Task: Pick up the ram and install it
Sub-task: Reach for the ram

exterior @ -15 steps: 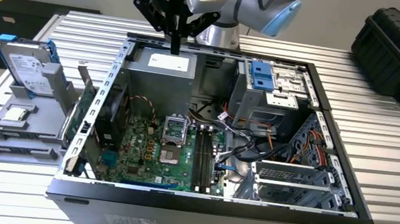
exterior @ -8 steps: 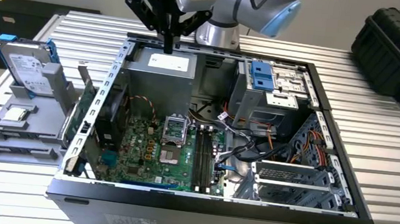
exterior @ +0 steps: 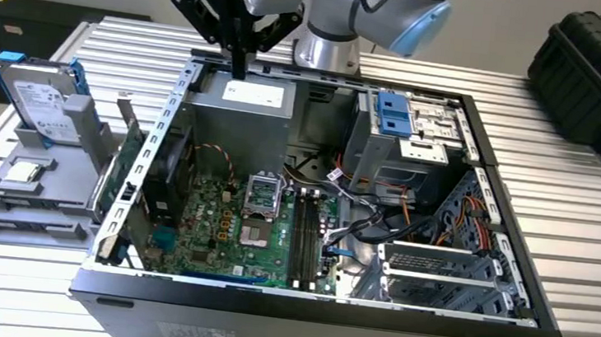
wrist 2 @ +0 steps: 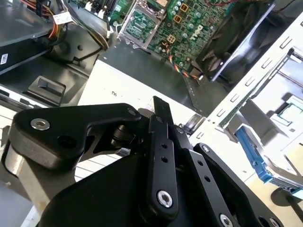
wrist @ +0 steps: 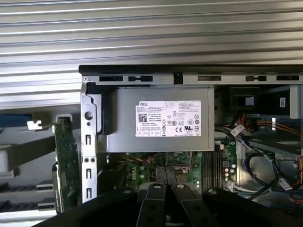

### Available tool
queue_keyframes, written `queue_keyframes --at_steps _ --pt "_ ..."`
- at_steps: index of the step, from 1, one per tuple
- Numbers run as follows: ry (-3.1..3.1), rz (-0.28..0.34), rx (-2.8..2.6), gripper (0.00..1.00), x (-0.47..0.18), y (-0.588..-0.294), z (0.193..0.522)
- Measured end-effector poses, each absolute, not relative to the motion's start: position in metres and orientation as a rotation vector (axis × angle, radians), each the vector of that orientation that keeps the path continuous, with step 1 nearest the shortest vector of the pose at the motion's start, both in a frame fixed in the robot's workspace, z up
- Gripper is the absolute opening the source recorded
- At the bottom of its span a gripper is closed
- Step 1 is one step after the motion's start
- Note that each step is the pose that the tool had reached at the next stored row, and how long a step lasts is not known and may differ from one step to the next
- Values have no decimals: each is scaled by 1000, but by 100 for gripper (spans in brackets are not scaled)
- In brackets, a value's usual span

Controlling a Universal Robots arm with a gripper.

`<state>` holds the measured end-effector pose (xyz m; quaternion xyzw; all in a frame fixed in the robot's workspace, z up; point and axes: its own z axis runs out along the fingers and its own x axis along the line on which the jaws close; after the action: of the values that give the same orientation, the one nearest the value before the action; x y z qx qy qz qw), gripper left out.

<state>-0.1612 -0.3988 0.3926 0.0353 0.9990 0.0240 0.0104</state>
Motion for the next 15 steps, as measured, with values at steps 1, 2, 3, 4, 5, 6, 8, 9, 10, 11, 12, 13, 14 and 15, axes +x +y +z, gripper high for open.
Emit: queue_keyframes --at_steps 1,2,3,4,5,6,8,9,10,11,12,13,14,15 --pt "3118 75 110 0 -163 -399 393" --pt "3118 75 110 0 -165 -399 393" --pt "3118 75 110 0 -167 -399 393" --pt "3118 75 110 0 -169 -399 393" --pt "3118 75 110 0 -171 -399 393" --pt "3118 75 110 0 -173 -399 393" --pt "3118 75 110 0 -177 -399 393" --pt "3118 75 110 0 -180 -399 393" --pt "3118 75 110 0 -182 -399 393" --pt "3118 75 110 0 -184 -399 393" --pt "3118 76 110 0 -186 -399 393" --pt "3118 76 110 0 -189 -399 393" --pt "3118 76 110 0 -191 -399 393" --pt "3118 76 110 0 -194 -399 393"
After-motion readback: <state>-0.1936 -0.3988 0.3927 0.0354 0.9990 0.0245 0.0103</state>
